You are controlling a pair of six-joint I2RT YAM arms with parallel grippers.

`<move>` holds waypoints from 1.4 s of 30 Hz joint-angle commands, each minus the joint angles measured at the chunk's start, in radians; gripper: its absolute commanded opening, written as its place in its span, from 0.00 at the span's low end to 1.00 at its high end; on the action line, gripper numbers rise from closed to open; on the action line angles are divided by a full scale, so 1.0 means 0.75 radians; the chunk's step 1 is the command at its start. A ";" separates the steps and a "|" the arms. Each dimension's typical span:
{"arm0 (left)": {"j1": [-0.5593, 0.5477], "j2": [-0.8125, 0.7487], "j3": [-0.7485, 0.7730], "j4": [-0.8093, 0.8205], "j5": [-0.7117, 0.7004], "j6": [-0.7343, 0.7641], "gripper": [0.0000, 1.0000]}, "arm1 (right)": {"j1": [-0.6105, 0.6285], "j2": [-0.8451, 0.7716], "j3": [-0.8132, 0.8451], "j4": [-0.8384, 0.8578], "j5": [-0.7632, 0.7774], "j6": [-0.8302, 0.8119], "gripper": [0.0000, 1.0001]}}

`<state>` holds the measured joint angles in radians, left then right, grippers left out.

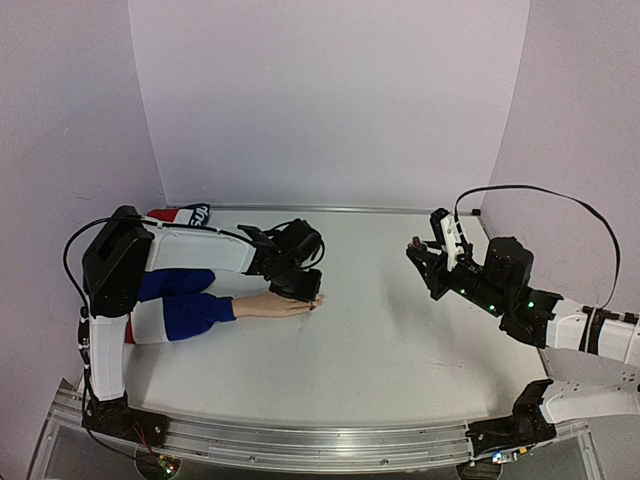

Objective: Paint the nails

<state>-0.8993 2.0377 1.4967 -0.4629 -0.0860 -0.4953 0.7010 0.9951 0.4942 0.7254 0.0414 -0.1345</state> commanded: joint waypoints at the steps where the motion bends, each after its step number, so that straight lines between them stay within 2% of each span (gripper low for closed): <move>1: 0.006 -0.017 0.027 0.022 -0.010 0.000 0.00 | -0.002 -0.011 0.020 0.092 -0.008 -0.002 0.00; 42: 0.009 0.034 0.054 0.016 0.008 0.001 0.00 | -0.004 -0.003 0.020 0.092 -0.004 -0.001 0.00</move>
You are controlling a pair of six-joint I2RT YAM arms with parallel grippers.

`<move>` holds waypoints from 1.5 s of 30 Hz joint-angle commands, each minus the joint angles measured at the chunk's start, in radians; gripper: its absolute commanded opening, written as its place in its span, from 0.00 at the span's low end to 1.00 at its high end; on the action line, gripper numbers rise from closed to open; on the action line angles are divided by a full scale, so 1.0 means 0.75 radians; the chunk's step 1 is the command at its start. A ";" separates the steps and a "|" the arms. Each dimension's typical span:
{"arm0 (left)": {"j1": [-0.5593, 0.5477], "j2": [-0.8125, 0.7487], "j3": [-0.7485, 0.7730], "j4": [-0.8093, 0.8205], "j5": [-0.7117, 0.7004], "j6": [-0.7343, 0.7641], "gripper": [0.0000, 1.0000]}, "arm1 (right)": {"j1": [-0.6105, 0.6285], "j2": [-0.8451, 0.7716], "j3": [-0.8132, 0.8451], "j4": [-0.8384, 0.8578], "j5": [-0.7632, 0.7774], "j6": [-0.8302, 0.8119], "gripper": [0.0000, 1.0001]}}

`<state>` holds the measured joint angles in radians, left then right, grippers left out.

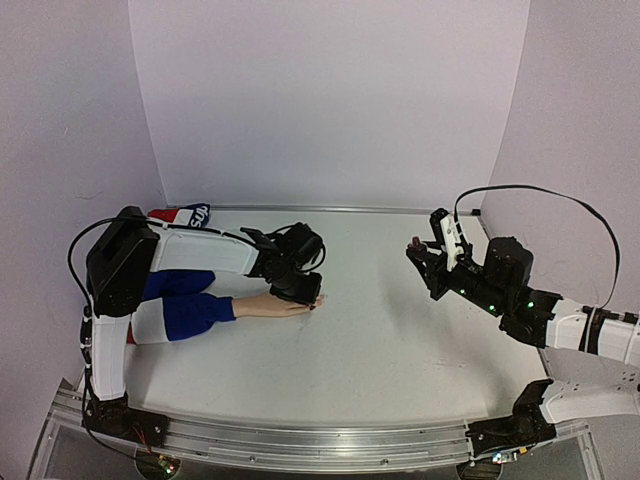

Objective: Paint the nails

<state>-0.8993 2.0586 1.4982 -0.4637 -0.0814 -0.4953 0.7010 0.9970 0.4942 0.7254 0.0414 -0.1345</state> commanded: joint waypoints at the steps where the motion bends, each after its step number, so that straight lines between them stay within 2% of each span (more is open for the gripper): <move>1: 0.009 0.006 0.051 0.017 0.002 0.001 0.00 | -0.004 -0.006 0.019 0.092 -0.004 -0.001 0.00; 23: 0.007 0.053 0.162 0.017 0.077 0.037 0.00 | -0.004 0.002 0.022 0.094 0.002 -0.004 0.00; 45: 0.014 -0.081 0.018 -0.014 -0.038 0.002 0.00 | -0.004 0.002 0.021 0.096 -0.008 0.000 0.00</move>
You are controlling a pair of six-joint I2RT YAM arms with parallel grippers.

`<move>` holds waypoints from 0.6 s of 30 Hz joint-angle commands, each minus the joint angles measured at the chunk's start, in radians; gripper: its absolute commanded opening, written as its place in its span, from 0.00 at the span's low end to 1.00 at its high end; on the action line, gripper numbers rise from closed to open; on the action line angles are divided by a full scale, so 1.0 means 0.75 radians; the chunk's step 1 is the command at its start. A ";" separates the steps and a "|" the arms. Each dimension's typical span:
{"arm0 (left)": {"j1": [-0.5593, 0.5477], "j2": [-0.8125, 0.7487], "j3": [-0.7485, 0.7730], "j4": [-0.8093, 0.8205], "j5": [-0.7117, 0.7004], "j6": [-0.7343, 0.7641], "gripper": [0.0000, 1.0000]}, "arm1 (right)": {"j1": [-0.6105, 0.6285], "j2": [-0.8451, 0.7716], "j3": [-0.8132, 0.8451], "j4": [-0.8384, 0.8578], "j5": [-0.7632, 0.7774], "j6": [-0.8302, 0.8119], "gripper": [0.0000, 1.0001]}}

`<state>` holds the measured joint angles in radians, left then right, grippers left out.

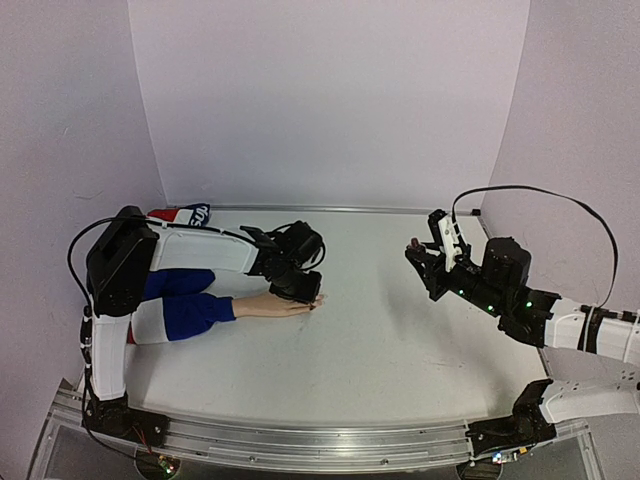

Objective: Paint the nails

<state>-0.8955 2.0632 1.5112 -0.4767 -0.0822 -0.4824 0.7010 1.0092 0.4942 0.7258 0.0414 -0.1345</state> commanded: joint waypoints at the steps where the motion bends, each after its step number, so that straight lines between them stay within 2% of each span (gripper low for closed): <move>1: 0.010 -0.085 0.002 0.004 -0.034 -0.017 0.00 | -0.004 -0.014 0.021 0.096 -0.009 0.000 0.00; 18: 0.007 -0.053 0.011 0.004 0.018 -0.033 0.00 | -0.003 -0.016 0.020 0.095 -0.006 -0.001 0.00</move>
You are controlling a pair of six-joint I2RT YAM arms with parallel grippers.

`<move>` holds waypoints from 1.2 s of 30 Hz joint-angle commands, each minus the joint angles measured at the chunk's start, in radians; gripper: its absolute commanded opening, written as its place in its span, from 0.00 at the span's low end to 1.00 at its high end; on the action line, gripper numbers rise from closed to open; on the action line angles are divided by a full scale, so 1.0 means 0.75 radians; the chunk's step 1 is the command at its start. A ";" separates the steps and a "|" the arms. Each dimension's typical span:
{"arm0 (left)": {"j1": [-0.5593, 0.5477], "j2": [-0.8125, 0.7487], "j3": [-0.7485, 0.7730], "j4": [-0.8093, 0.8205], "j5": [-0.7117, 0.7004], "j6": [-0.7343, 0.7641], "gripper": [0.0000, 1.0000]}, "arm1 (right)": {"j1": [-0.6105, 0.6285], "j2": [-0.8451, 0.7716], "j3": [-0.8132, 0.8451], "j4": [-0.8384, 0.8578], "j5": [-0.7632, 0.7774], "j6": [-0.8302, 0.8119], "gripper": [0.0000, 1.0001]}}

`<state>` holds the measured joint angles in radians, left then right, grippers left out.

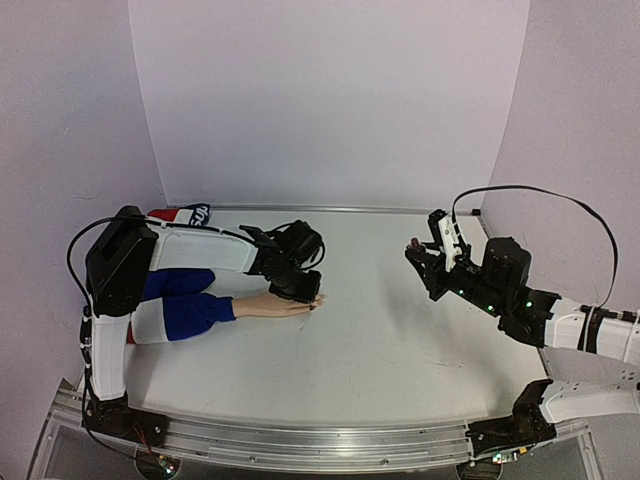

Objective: Paint the nails

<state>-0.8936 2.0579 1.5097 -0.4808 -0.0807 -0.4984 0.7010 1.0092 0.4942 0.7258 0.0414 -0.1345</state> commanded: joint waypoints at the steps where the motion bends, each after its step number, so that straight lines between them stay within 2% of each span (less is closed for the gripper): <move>1: 0.005 -0.044 0.015 0.009 0.019 -0.011 0.00 | -0.004 -0.016 0.020 0.096 -0.006 0.001 0.00; 25: -0.013 0.017 0.153 0.014 0.103 0.027 0.00 | -0.004 -0.014 0.020 0.097 0.003 -0.003 0.00; 31: -0.013 -0.109 0.151 0.037 0.153 0.060 0.00 | -0.003 -0.012 0.026 0.124 0.003 0.011 0.00; 36: -0.003 -0.298 0.060 0.115 0.204 0.091 0.00 | -0.004 -0.043 0.071 0.104 -0.060 0.062 0.00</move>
<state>-0.8986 2.0163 1.5734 -0.4732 0.0269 -0.4660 0.7010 1.0092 0.4942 0.7345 0.0353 -0.1249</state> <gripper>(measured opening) 0.159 0.230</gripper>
